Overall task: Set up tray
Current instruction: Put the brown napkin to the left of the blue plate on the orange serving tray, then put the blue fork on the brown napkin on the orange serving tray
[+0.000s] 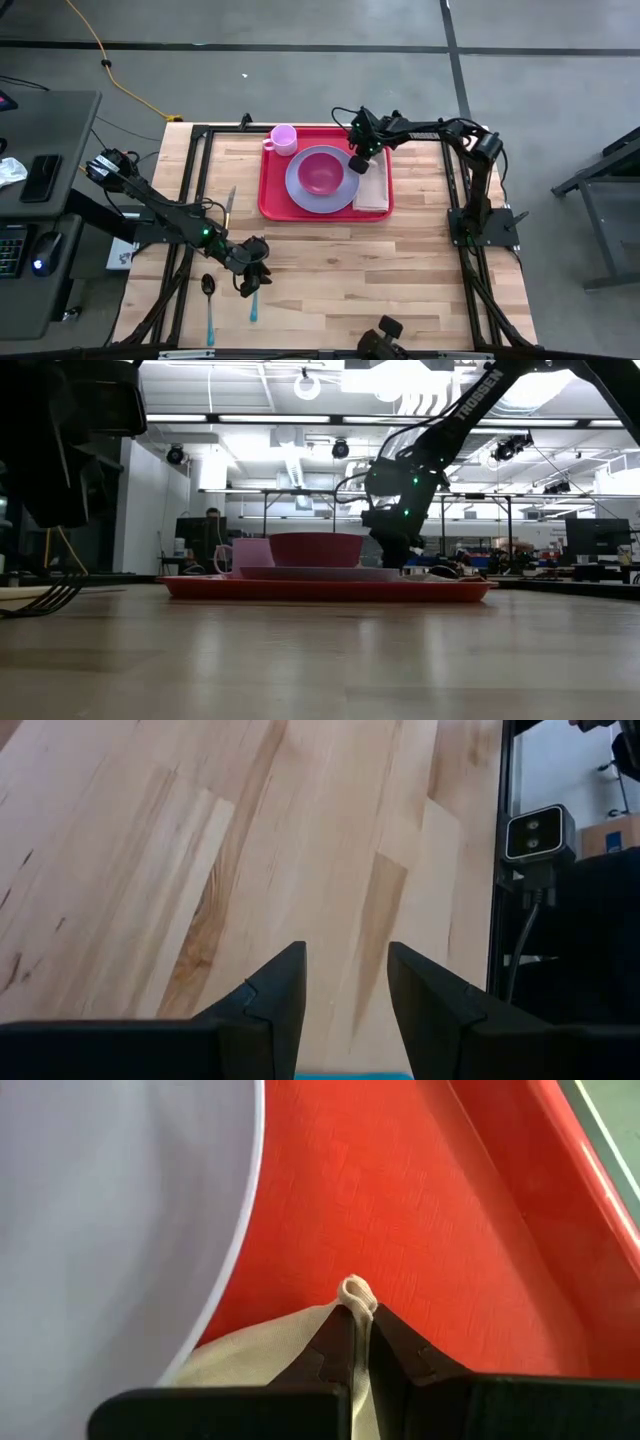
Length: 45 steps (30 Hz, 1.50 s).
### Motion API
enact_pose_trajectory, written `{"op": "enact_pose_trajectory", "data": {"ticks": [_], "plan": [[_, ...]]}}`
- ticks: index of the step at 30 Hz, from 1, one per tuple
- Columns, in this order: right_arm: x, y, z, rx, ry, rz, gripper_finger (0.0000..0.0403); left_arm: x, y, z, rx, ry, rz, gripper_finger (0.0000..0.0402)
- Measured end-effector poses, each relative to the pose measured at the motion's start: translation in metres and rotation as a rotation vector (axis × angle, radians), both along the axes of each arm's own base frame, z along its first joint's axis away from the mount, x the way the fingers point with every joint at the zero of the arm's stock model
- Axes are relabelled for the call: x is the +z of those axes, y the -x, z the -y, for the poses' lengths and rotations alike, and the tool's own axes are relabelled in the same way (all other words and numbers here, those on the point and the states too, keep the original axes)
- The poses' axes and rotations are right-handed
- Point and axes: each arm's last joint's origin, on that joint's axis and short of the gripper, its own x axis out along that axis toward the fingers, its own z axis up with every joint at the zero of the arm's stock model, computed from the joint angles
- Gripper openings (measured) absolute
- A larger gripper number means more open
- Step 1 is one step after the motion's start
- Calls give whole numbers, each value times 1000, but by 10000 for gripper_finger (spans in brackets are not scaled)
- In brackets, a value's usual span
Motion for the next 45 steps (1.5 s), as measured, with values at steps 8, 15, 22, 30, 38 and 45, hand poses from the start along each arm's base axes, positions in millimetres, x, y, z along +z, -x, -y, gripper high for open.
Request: {"op": "enact_pose_trajectory", "data": {"ticks": [8,15,22,30,38,45], "plan": [[1,-2,0,14,-11,28,1,0,0,0,0,0,0,172],[0,-1,0,0,-4,15,20,0,0,0,1,0,0,172],[0,0,0,0,-5,8,57,0,0,0,1,0,0,172],[3,0,0,-11,18,-2,91,0,0,0,0,1,0,172],[28,6,-2,-31,84,16,117,0,0,0,-3,3,-1,172],[62,18,-11,-54,133,48,123,0,0,0,-3,3,-1,172]]}}
